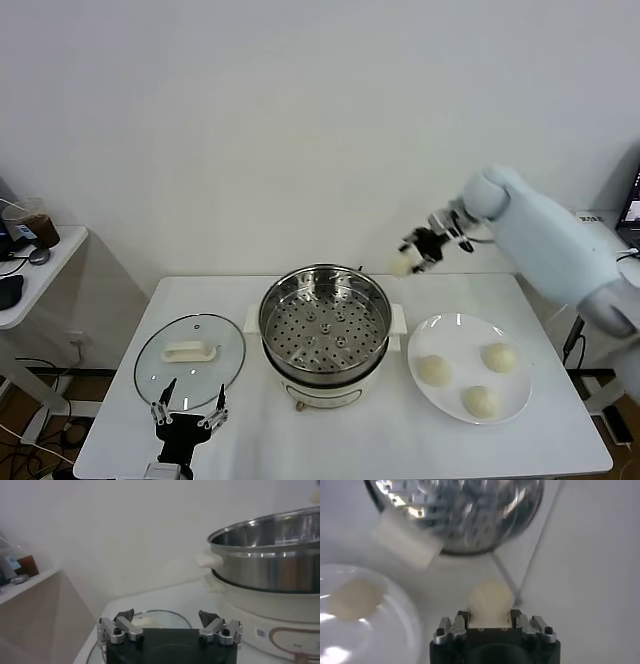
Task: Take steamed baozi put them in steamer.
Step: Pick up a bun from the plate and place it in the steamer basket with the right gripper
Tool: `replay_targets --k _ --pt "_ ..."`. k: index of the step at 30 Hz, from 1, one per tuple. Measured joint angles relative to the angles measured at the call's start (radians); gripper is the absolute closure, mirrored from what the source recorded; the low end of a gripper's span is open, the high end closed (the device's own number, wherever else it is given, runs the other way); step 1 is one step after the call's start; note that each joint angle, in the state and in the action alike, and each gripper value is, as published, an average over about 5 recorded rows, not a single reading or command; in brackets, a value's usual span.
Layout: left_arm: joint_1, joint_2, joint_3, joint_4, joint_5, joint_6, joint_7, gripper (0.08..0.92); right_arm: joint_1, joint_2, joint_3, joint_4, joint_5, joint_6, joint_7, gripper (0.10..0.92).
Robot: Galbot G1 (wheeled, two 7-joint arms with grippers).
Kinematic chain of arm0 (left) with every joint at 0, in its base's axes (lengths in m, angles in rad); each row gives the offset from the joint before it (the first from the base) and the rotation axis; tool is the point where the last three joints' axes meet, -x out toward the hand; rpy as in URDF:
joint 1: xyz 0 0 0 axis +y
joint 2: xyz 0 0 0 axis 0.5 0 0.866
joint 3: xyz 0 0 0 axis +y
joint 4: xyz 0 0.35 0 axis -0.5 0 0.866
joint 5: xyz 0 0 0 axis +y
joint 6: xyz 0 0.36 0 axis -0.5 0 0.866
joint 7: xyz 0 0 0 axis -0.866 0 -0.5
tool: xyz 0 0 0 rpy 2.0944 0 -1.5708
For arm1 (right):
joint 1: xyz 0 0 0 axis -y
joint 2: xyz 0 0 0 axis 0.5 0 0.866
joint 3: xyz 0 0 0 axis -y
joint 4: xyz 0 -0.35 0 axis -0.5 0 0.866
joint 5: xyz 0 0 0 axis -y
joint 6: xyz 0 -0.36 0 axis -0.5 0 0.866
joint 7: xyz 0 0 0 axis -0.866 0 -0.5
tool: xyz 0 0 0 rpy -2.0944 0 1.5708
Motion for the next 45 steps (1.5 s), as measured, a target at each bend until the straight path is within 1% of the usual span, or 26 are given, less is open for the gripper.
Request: replay_targets --k 7,16,29,41,43,45 --pt "-0.002 -0.014 -0.006 0.003 -0.001 0.000 -0.002 0.177 0.043 0.095 -0.067 0.017 -0.033 0.157 -0.009 0.524" --pt "0.002 -0.024 -0.006 -0.008 -0.003 0.000 -0.007 0.177 0.036 0.181 -0.119 0.030 -0.144 0.257 0.002 0.524" --pt "0.008 -0.028 -0.006 -0.016 -0.006 0.000 -0.009 0.177 -0.029 0.255 -0.121 -0.004 -0.306 0.312 0.027 0.524" --pt "0.004 -0.028 -0.009 -0.013 -0.008 0.001 -0.011 0.177 -0.082 0.276 -0.112 -0.061 -0.355 0.325 0.052 0.516" --pt "0.003 -0.028 -0.008 -0.011 -0.008 0.001 -0.012 0.177 -0.090 0.277 -0.112 -0.068 -0.359 0.323 0.062 0.510" --pt "0.001 -0.028 -0.008 -0.009 -0.008 0.001 -0.012 0.177 -0.095 0.279 -0.112 -0.072 -0.362 0.320 0.072 0.483"
